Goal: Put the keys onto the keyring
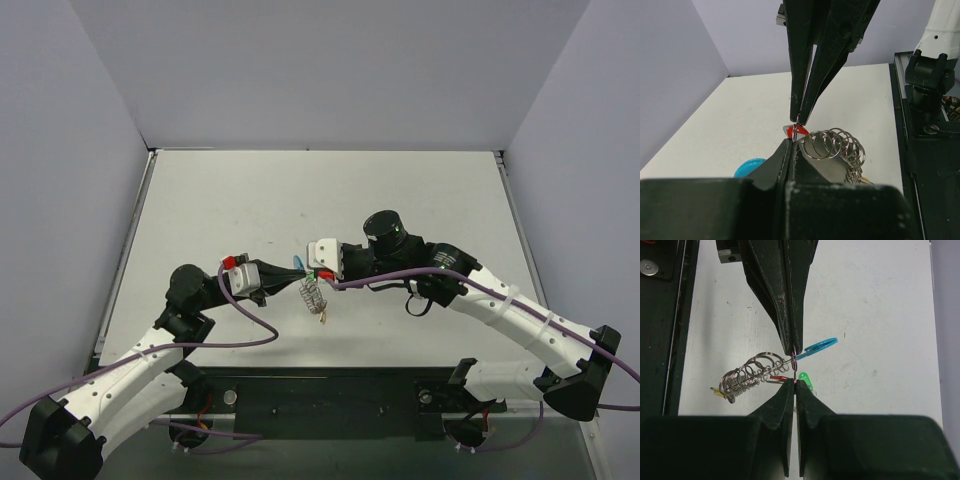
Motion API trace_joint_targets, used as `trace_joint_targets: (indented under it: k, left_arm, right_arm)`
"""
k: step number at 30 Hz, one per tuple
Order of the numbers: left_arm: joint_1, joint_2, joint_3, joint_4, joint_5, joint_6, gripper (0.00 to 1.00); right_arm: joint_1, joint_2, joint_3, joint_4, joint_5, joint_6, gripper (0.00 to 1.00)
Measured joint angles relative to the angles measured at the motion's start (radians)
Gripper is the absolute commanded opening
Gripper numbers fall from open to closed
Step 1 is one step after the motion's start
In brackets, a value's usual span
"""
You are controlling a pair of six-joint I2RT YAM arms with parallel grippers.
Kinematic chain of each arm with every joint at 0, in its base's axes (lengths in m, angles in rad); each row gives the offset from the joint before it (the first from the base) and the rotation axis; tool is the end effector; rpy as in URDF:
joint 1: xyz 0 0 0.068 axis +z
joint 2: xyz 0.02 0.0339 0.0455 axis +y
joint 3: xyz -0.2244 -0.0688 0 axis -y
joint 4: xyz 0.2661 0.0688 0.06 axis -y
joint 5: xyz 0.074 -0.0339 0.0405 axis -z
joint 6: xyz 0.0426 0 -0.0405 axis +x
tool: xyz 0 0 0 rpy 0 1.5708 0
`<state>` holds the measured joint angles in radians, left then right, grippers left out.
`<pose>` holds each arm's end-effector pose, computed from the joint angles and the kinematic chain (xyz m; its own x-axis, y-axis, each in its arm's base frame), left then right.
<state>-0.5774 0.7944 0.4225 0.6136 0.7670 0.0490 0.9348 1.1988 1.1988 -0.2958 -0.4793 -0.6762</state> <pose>0.1800 -0.1526 0.2579 0.2472 -0.1190 -0.9616 0.9466 0.2416 0.2135 0.1692 0.2622 0.3500 0.4757 -0.2907 -0.8302 -0.8695 -0.0125 -0.4938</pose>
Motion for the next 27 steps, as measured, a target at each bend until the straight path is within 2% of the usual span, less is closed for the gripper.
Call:
trace_joint_targets:
  k: [27]
  left_arm:
    - [0.0, 0.002, 0.0, 0.0, 0.008, 0.005, 0.0]
  right_arm:
    - [-0.012, 0.0, 0.0, -0.005, -0.034, 0.022, 0.0]
